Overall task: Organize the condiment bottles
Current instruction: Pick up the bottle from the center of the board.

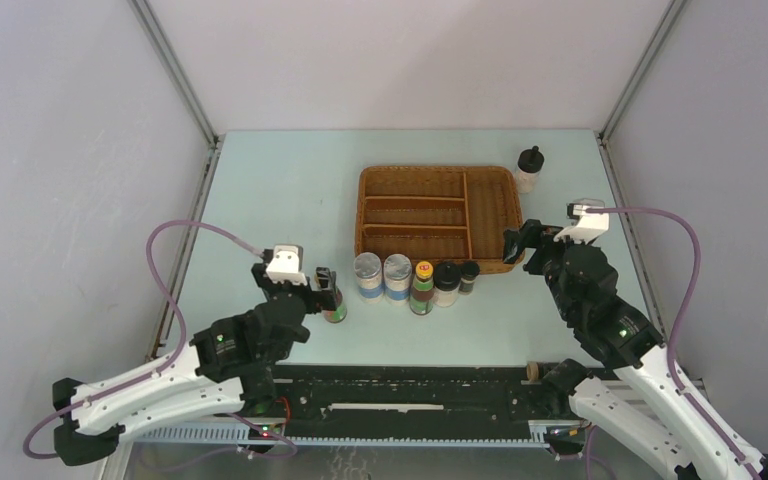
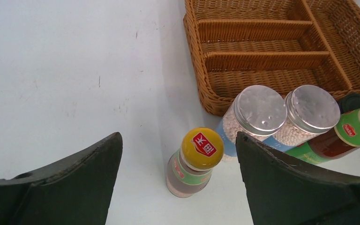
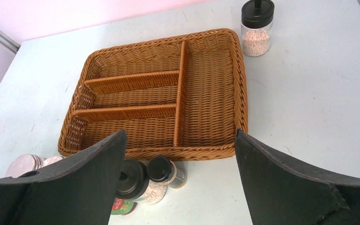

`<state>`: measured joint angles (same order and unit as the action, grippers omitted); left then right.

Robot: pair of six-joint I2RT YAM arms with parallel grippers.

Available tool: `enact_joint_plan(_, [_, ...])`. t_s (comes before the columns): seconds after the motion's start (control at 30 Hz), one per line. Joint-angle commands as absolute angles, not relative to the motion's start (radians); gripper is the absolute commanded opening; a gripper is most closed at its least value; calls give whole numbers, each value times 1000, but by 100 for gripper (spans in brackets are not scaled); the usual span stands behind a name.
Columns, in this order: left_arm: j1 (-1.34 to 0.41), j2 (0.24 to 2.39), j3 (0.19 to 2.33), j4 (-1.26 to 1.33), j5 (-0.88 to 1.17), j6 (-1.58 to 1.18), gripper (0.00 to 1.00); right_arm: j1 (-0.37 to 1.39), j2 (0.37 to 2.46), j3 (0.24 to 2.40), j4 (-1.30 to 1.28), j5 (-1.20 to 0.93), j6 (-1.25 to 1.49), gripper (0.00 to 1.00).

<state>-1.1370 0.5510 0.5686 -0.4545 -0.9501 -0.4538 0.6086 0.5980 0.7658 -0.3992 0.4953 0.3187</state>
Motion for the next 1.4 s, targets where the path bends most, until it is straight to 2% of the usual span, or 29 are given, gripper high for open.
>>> enact_joint_plan(0.0, [-1144,561,550,-386,-969,-439,95,617,605,771,-370,497,298,94])
enact_joint_plan(0.43, [-1146,640,524,-340,-959,-471,94,617,599,770,-389,509,301,94])
enact_joint_plan(0.87, [-1146,697,480,-279,-1061,-535,83,617,594,770,-401,512,301,94])
enact_joint_plan(1.07, [-1146,703,457,-224,-1121,-536,69,617,598,770,-403,509,302,94])
enact_joint_plan(1.37, [-1147,734,446,-142,-1149,-503,14,617,599,770,-407,508,307,93])
